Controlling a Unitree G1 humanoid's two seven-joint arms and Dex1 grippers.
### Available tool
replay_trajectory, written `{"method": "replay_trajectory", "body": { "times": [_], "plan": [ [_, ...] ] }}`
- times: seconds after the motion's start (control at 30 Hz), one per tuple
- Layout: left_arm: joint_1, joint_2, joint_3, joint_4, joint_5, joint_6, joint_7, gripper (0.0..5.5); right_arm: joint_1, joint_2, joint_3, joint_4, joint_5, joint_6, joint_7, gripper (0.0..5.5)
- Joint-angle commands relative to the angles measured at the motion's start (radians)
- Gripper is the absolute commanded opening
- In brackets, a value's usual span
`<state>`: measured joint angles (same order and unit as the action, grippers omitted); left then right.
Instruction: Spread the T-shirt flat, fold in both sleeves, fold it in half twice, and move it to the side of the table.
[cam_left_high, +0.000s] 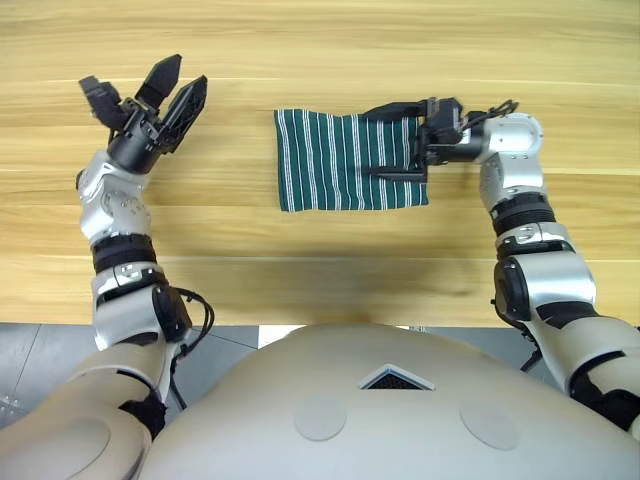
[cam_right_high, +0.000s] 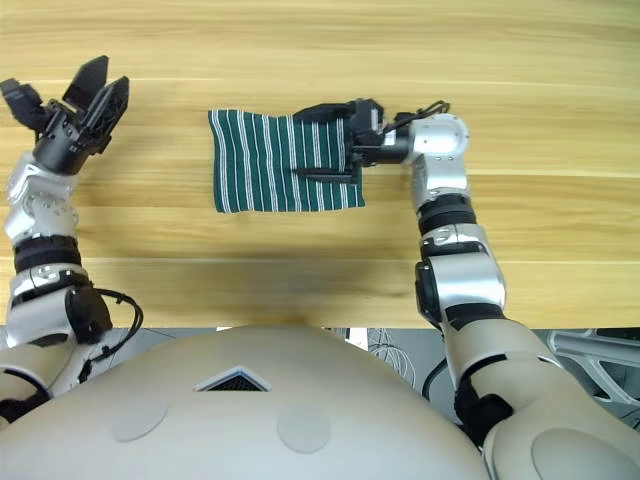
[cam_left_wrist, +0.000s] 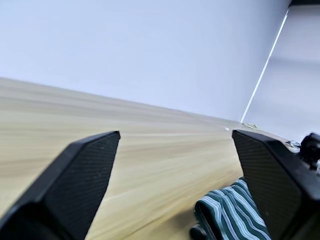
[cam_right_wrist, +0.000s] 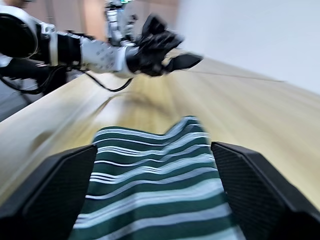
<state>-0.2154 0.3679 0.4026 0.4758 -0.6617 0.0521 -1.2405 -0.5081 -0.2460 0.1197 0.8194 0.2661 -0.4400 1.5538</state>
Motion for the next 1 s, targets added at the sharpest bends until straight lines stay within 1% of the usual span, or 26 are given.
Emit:
{"method": "replay_trajectory", "body": {
  "times": [0.03, 0.13, 0.3, 0.47, 0.57, 0.67, 0.73, 0.8, 0.87, 0.93, 1.0],
  "plan": [
    [0.121, -0.026, 0.023, -0.243, -0.08, 0.062, 0.062, 4.04, -0.057, 0.073, 0.062, 0.072, -0.082, -0.016, -0.045, 4.24],
    [0.192, -0.043, 0.004, -0.373, -0.103, 0.083, 0.089, 4.04, -0.108, 0.128, 0.088, 0.182, -0.153, -0.039, -0.137, 4.24],
    [0.164, -0.047, -0.11, -0.385, -0.046, 0.078, 0.066, 4.04, -0.13, 0.111, 0.103, 0.347, -0.272, -0.057, -0.33, 4.24],
    [0.19, -0.033, -0.109, -0.412, -0.076, 0.081, 0.067, 4.04, -0.109, 0.086, 0.124, 0.441, -0.343, -0.048, -0.381, 4.24],
    [0.198, -0.043, -0.094, -0.41, -0.09, 0.071, 0.078, 4.04, -0.084, 0.036, 0.091, 0.481, -0.338, -0.033, -0.448, 4.24],
    [0.222, -0.08, -0.091, -0.436, -0.097, 0.046, 0.101, 4.04, -0.045, -0.062, -0.011, 0.517, -0.287, 0.016, -0.569, 4.24],
    [0.244, -0.104, -0.098, -0.459, -0.098, 0.037, 0.115, 4.04, 0.002, -0.153, -0.105, 0.536, -0.233, 0.057, -0.671, 4.24],
    [0.259, -0.131, -0.094, -0.473, -0.093, 0.018, 0.141, 4.04, 0.054, -0.236, -0.213, 0.546, -0.161, 0.096, -0.735, 4.24],
    [0.275, -0.15, -0.088, -0.483, -0.097, 0.004, 0.157, 4.04, 0.104, -0.312, -0.304, 0.55, -0.113, 0.11, -0.856, 4.24],
    [0.297, -0.172, -0.092, -0.487, -0.086, -0.021, 0.165, 4.04, 0.131, -0.361, -0.376, 0.552, -0.081, 0.126, -0.956, 4.24],
    [0.301, -0.19, -0.104, -0.479, -0.068, -0.047, 0.177, 4.04, 0.142, -0.376, -0.425, 0.549, -0.06, 0.132, -0.978, 4.24]
  ]
}}
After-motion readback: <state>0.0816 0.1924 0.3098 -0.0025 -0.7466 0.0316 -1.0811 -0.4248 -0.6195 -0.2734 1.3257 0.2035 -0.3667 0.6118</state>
